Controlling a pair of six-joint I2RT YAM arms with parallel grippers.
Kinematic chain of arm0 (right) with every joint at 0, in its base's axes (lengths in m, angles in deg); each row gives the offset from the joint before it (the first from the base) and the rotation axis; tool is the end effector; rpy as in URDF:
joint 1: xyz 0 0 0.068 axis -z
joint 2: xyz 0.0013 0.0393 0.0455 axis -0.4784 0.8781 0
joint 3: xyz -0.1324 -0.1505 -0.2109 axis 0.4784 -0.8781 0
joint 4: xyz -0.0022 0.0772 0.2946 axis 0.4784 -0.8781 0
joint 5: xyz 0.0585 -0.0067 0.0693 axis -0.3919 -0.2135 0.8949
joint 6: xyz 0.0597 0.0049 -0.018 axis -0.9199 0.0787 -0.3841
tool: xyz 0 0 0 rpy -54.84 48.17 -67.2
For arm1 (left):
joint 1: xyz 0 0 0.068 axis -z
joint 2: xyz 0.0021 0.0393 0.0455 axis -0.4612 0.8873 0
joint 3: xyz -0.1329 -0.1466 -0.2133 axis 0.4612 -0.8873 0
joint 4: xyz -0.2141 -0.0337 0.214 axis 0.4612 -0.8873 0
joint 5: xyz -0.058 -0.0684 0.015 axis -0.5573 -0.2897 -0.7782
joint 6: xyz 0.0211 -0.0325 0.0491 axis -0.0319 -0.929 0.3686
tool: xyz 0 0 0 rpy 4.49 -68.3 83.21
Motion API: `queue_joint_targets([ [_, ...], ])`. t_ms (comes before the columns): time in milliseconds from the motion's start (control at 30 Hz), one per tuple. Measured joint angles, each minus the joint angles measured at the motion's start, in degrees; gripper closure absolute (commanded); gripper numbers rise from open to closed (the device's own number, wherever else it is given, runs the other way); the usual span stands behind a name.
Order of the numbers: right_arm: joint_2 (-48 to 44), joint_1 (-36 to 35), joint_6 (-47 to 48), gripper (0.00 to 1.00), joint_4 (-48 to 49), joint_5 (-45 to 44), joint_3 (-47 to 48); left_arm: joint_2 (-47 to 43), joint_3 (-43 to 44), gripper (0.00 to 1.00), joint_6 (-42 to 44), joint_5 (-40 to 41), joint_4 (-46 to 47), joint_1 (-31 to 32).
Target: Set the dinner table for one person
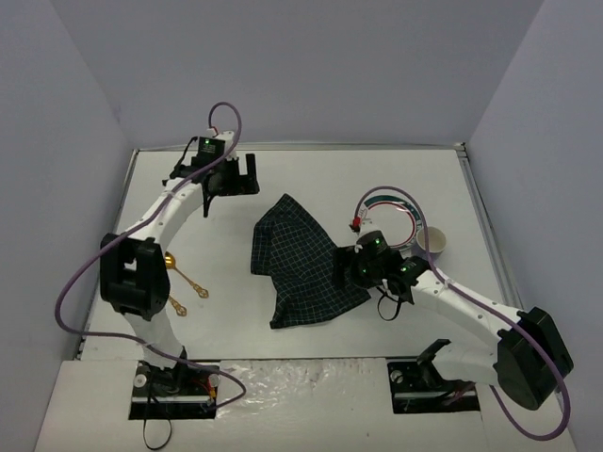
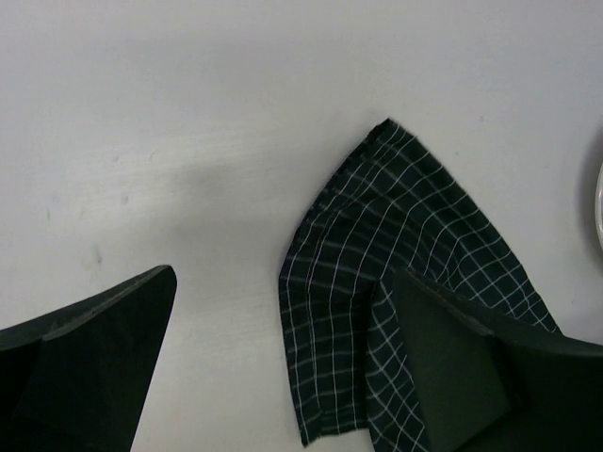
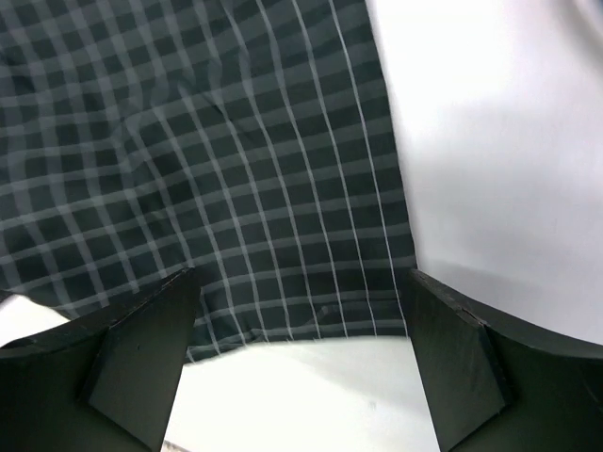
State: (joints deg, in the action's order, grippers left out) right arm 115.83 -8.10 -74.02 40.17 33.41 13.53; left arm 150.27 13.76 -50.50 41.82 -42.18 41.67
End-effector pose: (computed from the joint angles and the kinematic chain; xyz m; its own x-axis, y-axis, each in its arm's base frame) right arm 0.2322 0.1759 0.2070 -0.6795 -0.0081 -0.7336 -0.3892 0.8516 0.3512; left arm 0.4504 -0.1244 0.3033 -0.6907 -0.1554 -0.7063 0.1868 0.9052 -0.3818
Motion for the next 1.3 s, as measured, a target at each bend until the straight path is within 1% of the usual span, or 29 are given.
queue_joint_targets([
  [133,0.95,1.00,-5.00,0.14,-3.01,-0.56,-3.26,11.33,10.16,0.03,3.54,-1.96,1.73,1.44],
  [400,1.82,1.47,-9.50,0.14,-5.66,-1.66,-4.07,22.05,13.94,0.03,8.14,-4.37,2.17,3.95],
  [600,3.34,1.51,-10.31,0.13,-6.62,-1.98,-4.61,26.29,14.94,0.04,10.11,-6.26,4.02,5.26],
  [833,6.39,1.51,-10.71,0.16,-6.32,-2.52,-3.77,29.21,16.94,0.11,11.24,-7.55,5.86,6.47],
  [933,7.13,1.51,-10.69,0.19,-6.38,-2.81,-3.25,29.60,17.21,0.15,11.61,-7.79,6.36,6.76],
  [1033,8.24,1.51,-10.62,0.29,-6.60,-3.21,-2.43,30.00,17.47,0.27,11.73,-8.02,7.12,6.84],
  [1133,9.21,1.51,-10.44,0.36,-6.37,-3.79,-1.89,30.46,17.84,0.37,11.88,-8.43,7.56,6.86],
  [1200,9.66,1.51,-10.31,0.40,-6.04,-3.99,-1.71,30.91,18.05,0.51,11.89,-8.87,8.29,6.85],
  [1267,10.10,1.51,-10.22,0.50,-5.89,-4.08,-1.43,31.21,18.05,0.72,11.88,-9.32,9.11,6.83],
  [1300,10.37,1.52,-10.11,0.55,-5.72,-4.12,-1.31,31.31,18.05,0.80,11.75,-9.56,9.40,6.82],
])
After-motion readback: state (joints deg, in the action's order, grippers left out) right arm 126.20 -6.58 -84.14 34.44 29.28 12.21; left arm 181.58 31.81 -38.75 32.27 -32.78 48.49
